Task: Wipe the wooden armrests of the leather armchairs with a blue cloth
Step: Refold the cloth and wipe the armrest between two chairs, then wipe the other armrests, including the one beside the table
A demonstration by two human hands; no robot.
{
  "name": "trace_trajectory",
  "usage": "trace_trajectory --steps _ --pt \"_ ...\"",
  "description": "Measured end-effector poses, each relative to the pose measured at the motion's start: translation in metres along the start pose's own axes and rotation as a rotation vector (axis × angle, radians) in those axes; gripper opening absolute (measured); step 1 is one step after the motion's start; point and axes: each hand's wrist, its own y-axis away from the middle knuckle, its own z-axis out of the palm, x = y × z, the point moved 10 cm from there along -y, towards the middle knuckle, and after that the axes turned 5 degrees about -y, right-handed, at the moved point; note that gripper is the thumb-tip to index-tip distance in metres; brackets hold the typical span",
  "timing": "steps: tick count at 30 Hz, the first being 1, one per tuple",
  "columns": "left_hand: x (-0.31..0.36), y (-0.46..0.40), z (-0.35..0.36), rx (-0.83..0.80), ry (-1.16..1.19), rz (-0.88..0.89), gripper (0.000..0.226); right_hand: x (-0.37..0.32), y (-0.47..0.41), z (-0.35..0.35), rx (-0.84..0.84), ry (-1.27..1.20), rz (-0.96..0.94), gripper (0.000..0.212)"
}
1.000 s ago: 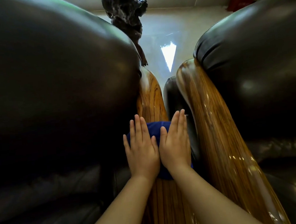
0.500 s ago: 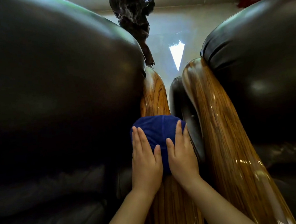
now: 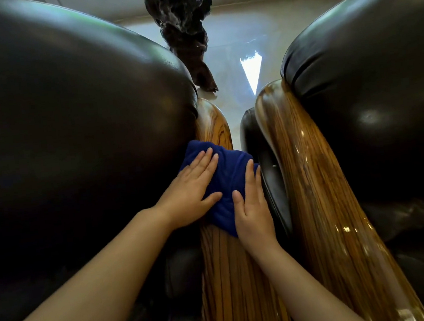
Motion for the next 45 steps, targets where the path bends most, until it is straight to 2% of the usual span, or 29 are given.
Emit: trace_trajectory --steps 5,11,18,22,26,30,32,35,38,45 --pt "0.006 -0.015 -0.011 -0.120 -0.111 0.089 0.082 0.007 -0.006 -0.003 -0.089 -0.129 0.054 0.066" --pt "0.012 -0.027 -0.018 -0.194 -0.262 0.133 0.083 0.012 -0.012 -0.019 -0.218 -0.092 0.097 0.084" --pt "0.037 -0.034 -0.014 -0.239 -0.372 0.204 0.071 0.019 0.000 -0.025 -0.103 0.023 0.126 0.082" --pt "0.056 -0.025 -0.010 -0.231 -0.369 0.255 0.061 0.019 0.015 -0.035 0.007 0.098 0.148 0.072" --pt "0.071 -0.001 -0.009 -0.153 -0.279 0.272 0.054 0.016 0.038 -0.049 0.082 0.130 0.114 0.053" --pt "0.094 0.039 -0.008 -0.071 -0.086 0.268 0.035 0.021 0.062 -0.067 -0.046 0.159 0.177 0.042" --pt "0.100 0.059 -0.001 -0.097 0.016 0.193 0.025 0.022 0.075 -0.074 -0.137 0.175 0.224 0.044" --pt "0.106 0.085 0.000 -0.141 0.216 0.052 0.025 0.002 0.090 -0.089 -0.211 0.223 0.212 0.045" --pt "0.109 0.103 -0.027 -0.073 0.358 -0.056 0.026 -0.034 0.100 -0.110 -0.232 0.229 0.157 0.045" --pt "0.172 0.137 -0.121 0.067 0.344 -0.062 0.027 -0.128 0.132 -0.193 -0.204 0.237 0.027 0.043"
